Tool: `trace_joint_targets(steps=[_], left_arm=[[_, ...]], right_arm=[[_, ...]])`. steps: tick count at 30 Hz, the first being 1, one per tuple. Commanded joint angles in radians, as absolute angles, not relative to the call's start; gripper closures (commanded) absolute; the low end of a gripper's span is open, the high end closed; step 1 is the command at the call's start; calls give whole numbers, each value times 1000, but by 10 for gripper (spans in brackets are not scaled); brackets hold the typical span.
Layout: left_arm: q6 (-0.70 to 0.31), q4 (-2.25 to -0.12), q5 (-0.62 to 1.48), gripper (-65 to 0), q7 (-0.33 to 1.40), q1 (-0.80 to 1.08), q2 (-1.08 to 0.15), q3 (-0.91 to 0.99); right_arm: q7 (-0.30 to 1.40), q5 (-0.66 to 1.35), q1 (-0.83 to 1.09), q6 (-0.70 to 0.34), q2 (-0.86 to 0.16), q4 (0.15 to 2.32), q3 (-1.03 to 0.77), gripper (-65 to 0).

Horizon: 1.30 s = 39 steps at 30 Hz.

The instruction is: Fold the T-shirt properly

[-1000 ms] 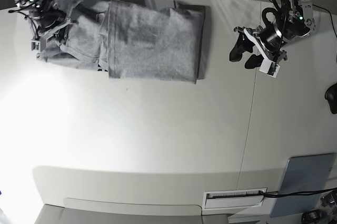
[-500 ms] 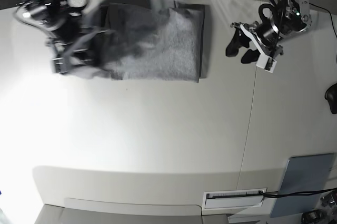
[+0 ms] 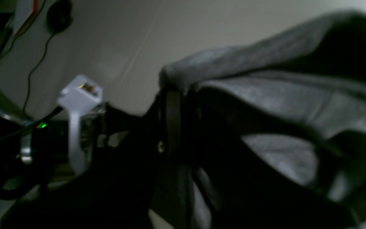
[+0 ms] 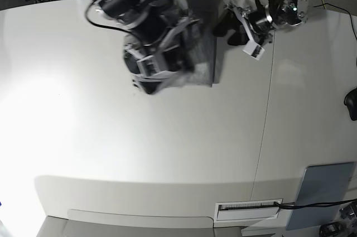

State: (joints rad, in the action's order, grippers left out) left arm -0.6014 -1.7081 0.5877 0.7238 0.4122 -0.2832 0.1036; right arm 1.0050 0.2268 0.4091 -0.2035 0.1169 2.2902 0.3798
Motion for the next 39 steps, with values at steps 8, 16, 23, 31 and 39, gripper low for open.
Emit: trace_joint_targets(steps=[8,16,23,31,39], left_arm=[[-603,-1716,576,-319,733,415,-294,88],[-603,-1716,580,-319,733,413,-294,88],[-603,-1716,580,-320,733,413,-294,88],[-604,-1716,581,-319,733,413,-297,88],[-604,-1760,586,-319,733,413,-299,161]], right_arm=[[919,205,374,-208,121,2166,453,0],[881,252,327,-238,119,1972,453,0],[820,331,259,-337,119,1844,453,0],[818,552,229,-514,119,1831,453,-238],[946,624,197,-569,119,1943,450,-238]])
